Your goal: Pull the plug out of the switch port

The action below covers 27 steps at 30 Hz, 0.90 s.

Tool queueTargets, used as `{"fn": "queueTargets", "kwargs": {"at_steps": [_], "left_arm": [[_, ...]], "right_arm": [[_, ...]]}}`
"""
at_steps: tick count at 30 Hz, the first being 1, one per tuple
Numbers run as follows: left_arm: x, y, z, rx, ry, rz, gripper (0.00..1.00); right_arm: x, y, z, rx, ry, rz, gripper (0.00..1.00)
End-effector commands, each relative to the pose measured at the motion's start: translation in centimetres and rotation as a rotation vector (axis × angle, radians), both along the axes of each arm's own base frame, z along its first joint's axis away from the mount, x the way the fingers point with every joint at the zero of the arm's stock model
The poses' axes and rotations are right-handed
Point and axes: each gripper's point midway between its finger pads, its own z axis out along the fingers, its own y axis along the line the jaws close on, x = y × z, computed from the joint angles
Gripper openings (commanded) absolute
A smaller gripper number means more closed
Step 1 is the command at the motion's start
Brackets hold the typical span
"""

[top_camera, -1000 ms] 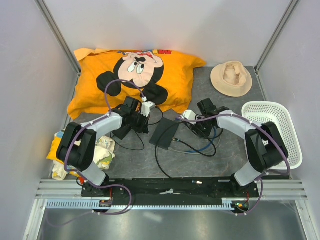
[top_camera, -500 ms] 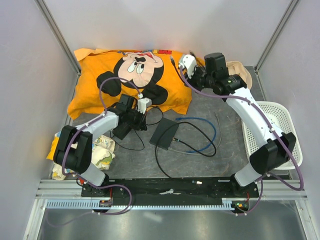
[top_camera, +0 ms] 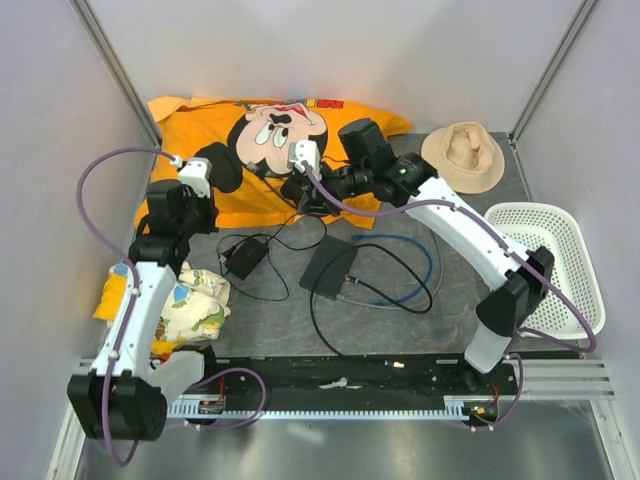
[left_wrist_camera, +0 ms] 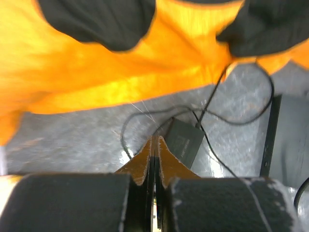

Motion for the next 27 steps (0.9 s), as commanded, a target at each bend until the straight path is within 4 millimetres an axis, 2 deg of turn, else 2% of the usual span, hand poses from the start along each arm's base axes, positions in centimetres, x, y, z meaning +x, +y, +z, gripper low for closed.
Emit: {"fn": "queueTargets", "kwargs": {"at_steps": [1, 2, 3, 4, 5, 7, 8, 10, 11, 13, 14, 17, 18, 20, 21, 22, 23, 24, 25, 27], "left_arm": [[-0.4, 2.0, 2.6, -0.009, -0.087, 0.126, 0.01], [-0.5, 2.3, 2.9, -0.009, -0.092, 0.135, 0.02], [-0.7, 3.3, 3.1, -0.007, -0.089, 0.166, 0.02], [-0.6, 3.5, 3.9, -0.006, -0.106, 0.172, 0.02], [-0.6, 3.5, 4.5, -0.006, -0.119, 0.174, 0.02], [-0.7, 3.7, 5.6, 0.013, -0.148, 0.166, 0.02], [-0.8, 3.8, 6.3, 0.019, -0.172, 0.163, 0.01], [-0.8, 3.5, 7.0, 0.014, -0.197, 0.148, 0.02], [-0.9, 3.4, 7.3, 0.011, -0.209, 0.142, 0.02], [-0.9, 3.1, 7.6, 0.000, -0.224, 0.130, 0.02], [-0.9, 2.9, 7.8, -0.004, -0.233, 0.124, 0.02], [-1.1, 2.1, 8.1, -0.030, -0.250, 0.086, 0.02], [-1.1, 1.9, 8.4, -0.042, -0.258, 0.075, 0.01], [-1.4, 0.5, 8.7, -0.082, -0.260, 0.015, 0.01], [-1.6, -0.5, 8.8, -0.107, -0.258, -0.041, 0.01], [-1.8, -1.3, 8.7, -0.125, -0.252, -0.081, 0.02], [-1.9, -2.1, 8.2, -0.145, -0.241, -0.127, 0.02], [-2.3, -3.9, 8.0, -0.187, -0.224, -0.222, 0.01], [-2.0, -4.8, 7.0, -0.213, -0.183, -0.266, 0.02], [-2.3, -7.8, 6.2, -0.245, -0.117, -0.370, 0.01]], "right_arm": [[-4.0, 3.5, -1.1, 0.055, 0.123, 0.211, 0.03], [-4.1, 4.6, -2.4, 0.044, 0.146, 0.227, 0.04], [-4.2, 5.2, -2.8, 0.037, 0.138, 0.243, 0.04], [-4.1, 5.8, -3.8, 0.017, 0.133, 0.245, 0.04], [-4.8, 7.0, -5.7, -0.013, 0.142, 0.272, 0.03], [-4.9, 8.1, -7.8, -0.061, 0.120, 0.268, 0.02], [-5.7, 9.5, -9.6, -0.094, 0.116, 0.284, 0.01], [-6.1, 10.3, -12.4, -0.156, 0.089, 0.284, 0.02], [-7.3, 11.1, -13.1, -0.164, 0.080, 0.312, 0.06], [-8.2, 11.7, -15.0, -0.196, 0.091, 0.335, 0.12], [-9.0, 12.0, -15.5, -0.212, 0.101, 0.347, 0.26], [-8.7, 12.5, -15.2, -0.237, 0.142, 0.260, 0.50], [-8.1, 12.7, -14.2, -0.222, 0.142, 0.220, 0.53], [-6.9, 11.6, -11.5, -0.191, 0.139, 0.138, 0.58], [-6.5, 10.5, -11.3, -0.204, 0.117, 0.108, 0.59], [-5.8, 9.0, -8.5, -0.167, 0.060, 0.083, 0.61], [-5.4, 7.6, -8.7, -0.182, 0.058, 0.054, 0.61], [-4.5, 6.4, -7.8, -0.175, 0.048, 0.010, 0.61], [-2.6, 4.0, -5.9, -0.139, 0.043, -0.059, 0.61], [-0.5, 1.1, -5.3, -0.107, 0.110, -0.163, 0.61]]}}
